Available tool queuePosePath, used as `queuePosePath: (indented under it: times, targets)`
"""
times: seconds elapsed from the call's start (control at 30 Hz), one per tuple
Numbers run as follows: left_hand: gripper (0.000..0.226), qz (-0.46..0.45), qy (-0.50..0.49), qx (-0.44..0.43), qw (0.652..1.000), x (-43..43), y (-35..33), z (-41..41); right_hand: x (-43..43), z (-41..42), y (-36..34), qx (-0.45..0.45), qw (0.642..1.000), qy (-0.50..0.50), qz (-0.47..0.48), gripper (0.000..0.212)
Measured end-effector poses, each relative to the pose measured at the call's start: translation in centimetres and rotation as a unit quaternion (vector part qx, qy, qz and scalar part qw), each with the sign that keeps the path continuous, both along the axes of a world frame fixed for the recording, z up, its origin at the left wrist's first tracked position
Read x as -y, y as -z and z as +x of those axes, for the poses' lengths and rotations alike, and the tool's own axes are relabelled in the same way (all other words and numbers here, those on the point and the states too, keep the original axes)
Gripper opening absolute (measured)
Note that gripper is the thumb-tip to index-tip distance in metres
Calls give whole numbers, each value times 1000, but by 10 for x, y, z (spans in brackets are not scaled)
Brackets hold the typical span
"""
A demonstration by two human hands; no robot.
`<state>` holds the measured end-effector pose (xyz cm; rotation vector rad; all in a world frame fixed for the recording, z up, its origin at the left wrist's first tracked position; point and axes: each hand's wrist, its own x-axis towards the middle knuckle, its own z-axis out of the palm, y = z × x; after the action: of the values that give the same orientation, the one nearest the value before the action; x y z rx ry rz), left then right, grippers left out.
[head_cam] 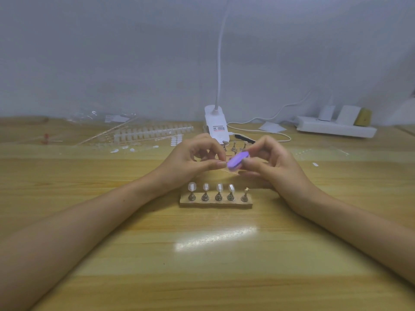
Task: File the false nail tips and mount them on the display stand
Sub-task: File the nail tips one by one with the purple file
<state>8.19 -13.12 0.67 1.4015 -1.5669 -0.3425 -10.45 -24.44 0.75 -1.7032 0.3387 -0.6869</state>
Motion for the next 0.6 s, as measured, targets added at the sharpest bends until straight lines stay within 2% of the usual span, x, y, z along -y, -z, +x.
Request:
queuePosePath:
  times: [0.07,0.13,0.27,0.37,0.5,0.6]
  targets:
    - [9,5,5,0,1000,0,0,-1,1,0,0,-16,1000,7,-10,15]
    - [5,2,6,0,1000,-1,-1,-2,-1,0,1,-48,997,-38,-38,16]
    - [6,1,7,3,1000,-1,-1,-1,0,-1,-1,1,1000,8,-15,17]
    - [7,-1,14,15,1000,-1,-1,-2,-3,0,-1,-46,998,-33,-34,19]
    - [7,-1,2,2,1000,0,-1,0,-3,-2,-2,-8,1000,-4,-3,16]
    - [9,8,23,8,1000,-1,0,-1,-2,-2,-2,-22,999,-19,13,16]
